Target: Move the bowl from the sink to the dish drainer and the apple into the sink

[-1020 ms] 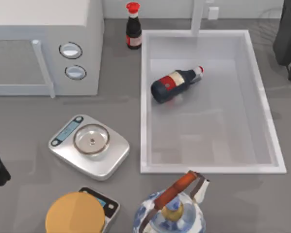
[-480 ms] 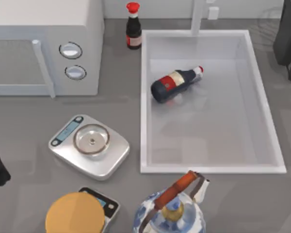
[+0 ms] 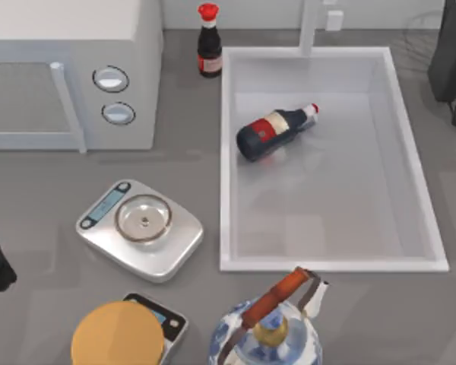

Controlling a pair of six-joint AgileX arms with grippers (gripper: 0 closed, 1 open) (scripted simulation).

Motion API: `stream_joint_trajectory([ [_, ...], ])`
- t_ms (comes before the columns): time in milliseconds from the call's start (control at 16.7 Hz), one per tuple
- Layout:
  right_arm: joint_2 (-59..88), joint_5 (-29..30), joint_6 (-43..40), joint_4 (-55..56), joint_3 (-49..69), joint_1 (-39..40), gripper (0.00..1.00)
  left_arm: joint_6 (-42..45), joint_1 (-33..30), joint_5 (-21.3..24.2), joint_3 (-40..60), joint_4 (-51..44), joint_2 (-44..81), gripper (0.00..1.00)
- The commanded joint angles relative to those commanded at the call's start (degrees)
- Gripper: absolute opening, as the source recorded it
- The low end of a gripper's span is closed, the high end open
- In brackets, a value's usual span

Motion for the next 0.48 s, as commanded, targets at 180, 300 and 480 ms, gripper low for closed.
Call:
stream_joint_trajectory([
  [180, 0.00, 0.00, 0.00, 0.00, 0.00, 0.00, 0.60, 0.00, 0.00, 0.00, 0.00, 0.00, 0.00, 1.00],
  [300, 0.00, 0.00, 0.00, 0.00, 0.00, 0.00, 0.75, 0.00, 0.00, 0.00, 0.00, 0.00, 0.00, 1.00],
  [480, 0.00, 0.00, 0.00, 0.00, 0.00, 0.00, 0.98, 0.00, 0.00, 0.00, 0.00, 0.00, 0.00, 1.00],
])
